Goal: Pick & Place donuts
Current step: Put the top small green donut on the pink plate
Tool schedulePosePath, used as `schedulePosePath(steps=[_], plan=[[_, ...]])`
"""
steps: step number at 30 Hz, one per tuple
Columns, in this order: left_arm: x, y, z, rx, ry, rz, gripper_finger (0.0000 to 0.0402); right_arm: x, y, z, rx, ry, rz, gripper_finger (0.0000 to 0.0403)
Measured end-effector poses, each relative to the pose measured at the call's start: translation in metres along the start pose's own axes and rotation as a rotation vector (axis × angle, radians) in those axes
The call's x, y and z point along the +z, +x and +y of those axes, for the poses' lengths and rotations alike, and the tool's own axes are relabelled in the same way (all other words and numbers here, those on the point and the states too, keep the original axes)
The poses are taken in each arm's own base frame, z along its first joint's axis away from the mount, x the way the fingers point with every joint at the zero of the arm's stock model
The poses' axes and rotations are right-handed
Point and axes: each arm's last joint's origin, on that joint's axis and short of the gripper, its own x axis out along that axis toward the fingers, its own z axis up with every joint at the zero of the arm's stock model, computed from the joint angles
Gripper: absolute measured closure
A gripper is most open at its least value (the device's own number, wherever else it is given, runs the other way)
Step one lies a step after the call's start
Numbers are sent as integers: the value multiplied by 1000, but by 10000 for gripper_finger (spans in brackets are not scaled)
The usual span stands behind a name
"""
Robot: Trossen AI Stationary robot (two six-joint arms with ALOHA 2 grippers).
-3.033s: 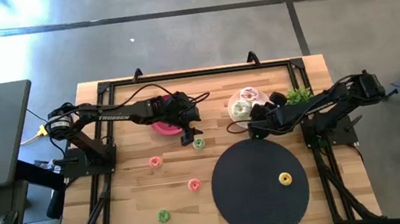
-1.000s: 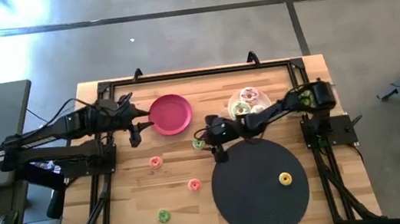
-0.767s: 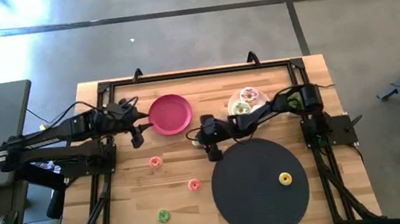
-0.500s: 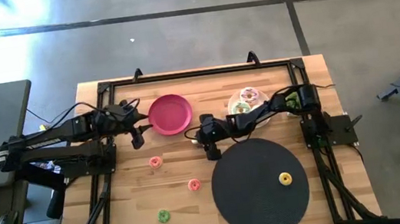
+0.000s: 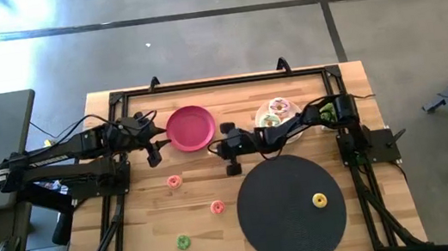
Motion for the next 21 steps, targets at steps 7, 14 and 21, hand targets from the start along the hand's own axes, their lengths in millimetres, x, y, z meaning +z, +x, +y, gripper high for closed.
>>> schedulePosePath(steps=[7, 14, 21], plan=[[0, 0, 0, 0, 0, 0, 227, 44, 3, -38, -304, -167, -96, 378], [0, 0, 0, 0, 0, 0, 227, 52, 35, -87, -244, -22, -12, 395], [0, 0, 0, 0, 0, 1, 227, 39, 78, -89, -229, -1, 119, 382]])
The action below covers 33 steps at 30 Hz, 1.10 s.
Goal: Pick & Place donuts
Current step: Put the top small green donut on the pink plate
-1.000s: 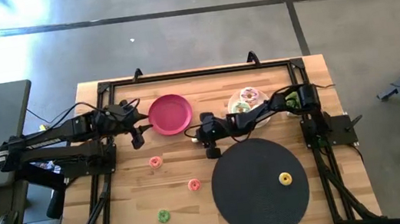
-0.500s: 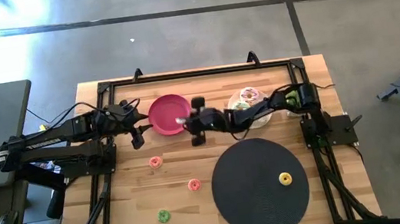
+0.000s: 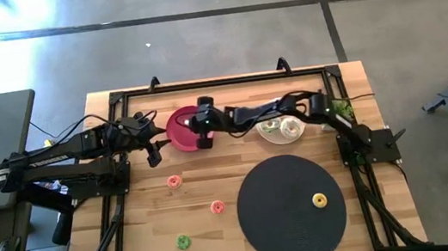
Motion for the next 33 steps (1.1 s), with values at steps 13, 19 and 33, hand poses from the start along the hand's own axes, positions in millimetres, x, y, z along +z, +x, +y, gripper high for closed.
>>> schedulePosePath(steps=[13, 19, 33], plan=[[0, 0, 0, 0, 0, 0, 227, -8, 17, -3, 79, 57, 13, 360], [0, 0, 0, 0, 0, 0, 227, -10, 16, 0, 108, 50, 38, 300], [0, 0, -1, -28, -32, 2, 227, 10, -3, 30, 100, -85, 51, 227]])
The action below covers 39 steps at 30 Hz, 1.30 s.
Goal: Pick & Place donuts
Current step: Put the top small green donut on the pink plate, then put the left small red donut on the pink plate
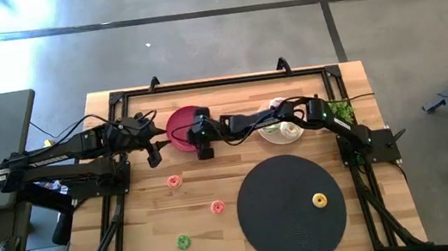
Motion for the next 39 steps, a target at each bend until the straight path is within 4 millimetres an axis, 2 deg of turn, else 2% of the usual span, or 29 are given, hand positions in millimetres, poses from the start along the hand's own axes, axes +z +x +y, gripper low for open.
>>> schedulePosePath(steps=[5, 9, 15, 19, 22, 26, 31, 35, 39], plan=[[0, 0, -2, -62, -20, 5, 227, 8, -11, 1, 14, 39, 10, 226], [0, 0, -3, -114, -23, 8, 227, 21, -26, -1, 15, 33, -4, 226], [0, 0, -4, -151, -23, 11, 227, 44, -65, -1, 61, 1, -2, 227], [0, 0, -5, -185, -29, 16, 227, 55, -99, -2, 115, -36, 44, 231], [-3, -1, -7, -230, -53, 47, 227, 57, -123, -3, 156, -57, 118, 237], [-10, 2, -10, -334, -56, 149, 227, 54, -144, -1, 249, -36, 197, 246], [-23, 15, -16, -403, -104, 287, 227, 47, -152, 4, 394, 34, 269, 253], [-45, 30, -24, -424, -129, 443, 228, 45, -151, 6, 416, 54, 292, 258], [-59, 45, -32, -415, -163, 499, 228, 44, -150, 6, 418, 38, 290, 261]])
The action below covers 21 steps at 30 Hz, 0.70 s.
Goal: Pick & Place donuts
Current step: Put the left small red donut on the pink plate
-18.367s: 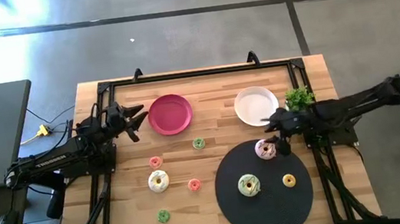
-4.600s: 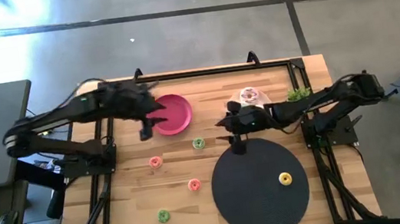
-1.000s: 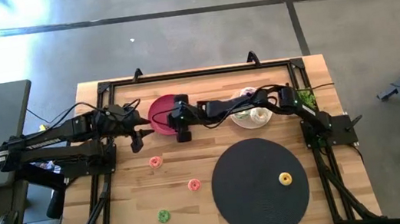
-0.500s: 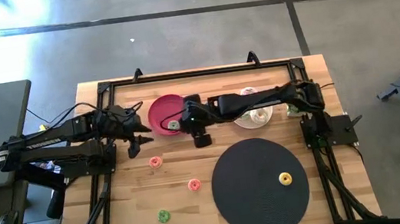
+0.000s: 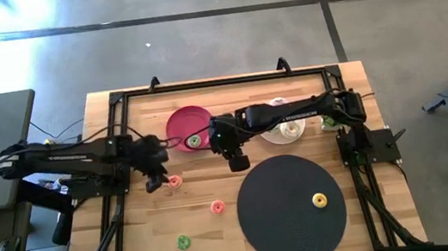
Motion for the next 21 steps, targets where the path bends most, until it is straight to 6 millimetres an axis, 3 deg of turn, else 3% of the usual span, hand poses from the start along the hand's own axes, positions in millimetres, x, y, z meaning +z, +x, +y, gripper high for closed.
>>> schedulePosePath(steps=[10, 15, 21], plan=[[-1, 33, 3, 186, 25, 38, 228, 1, 0, 0, -3, -6, -12, 261], [3, 42, 4, 171, 25, 44, 229, 1, 0, -1, -4, -6, -16, 261], [2, 47, 4, 145, 18, 78, 273, 1, 0, -1, -4, -10, -16, 261]])
